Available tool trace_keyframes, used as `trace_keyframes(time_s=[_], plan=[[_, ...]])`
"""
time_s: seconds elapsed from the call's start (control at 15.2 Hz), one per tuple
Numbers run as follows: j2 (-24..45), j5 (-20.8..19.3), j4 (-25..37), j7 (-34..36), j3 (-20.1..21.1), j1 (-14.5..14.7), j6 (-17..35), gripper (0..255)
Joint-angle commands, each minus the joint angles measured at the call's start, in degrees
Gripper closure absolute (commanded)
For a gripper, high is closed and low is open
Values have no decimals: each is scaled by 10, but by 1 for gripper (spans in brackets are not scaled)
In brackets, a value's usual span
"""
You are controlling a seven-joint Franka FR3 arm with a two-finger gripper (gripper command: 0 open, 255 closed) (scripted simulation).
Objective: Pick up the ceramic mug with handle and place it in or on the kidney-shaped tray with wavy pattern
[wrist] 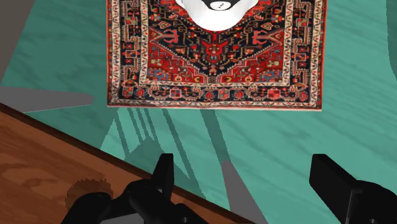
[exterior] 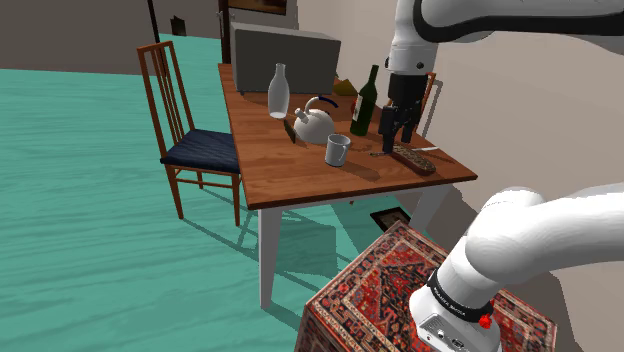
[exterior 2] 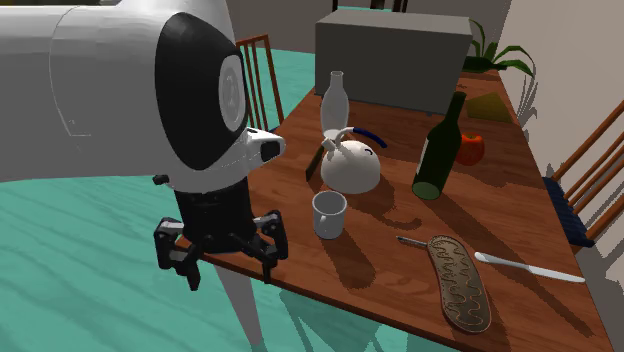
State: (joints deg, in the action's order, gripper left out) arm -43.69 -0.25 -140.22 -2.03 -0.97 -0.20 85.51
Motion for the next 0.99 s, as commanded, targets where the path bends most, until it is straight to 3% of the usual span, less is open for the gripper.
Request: trace_keyframes(time_s=[0.0, 0.46, 0.92], plan=[[0, 0, 0, 0, 0, 0, 0, 0], [97, -28, 1, -53, -53, -20, 133, 0], [220, -29, 41, -109, -104, -31, 251, 0]])
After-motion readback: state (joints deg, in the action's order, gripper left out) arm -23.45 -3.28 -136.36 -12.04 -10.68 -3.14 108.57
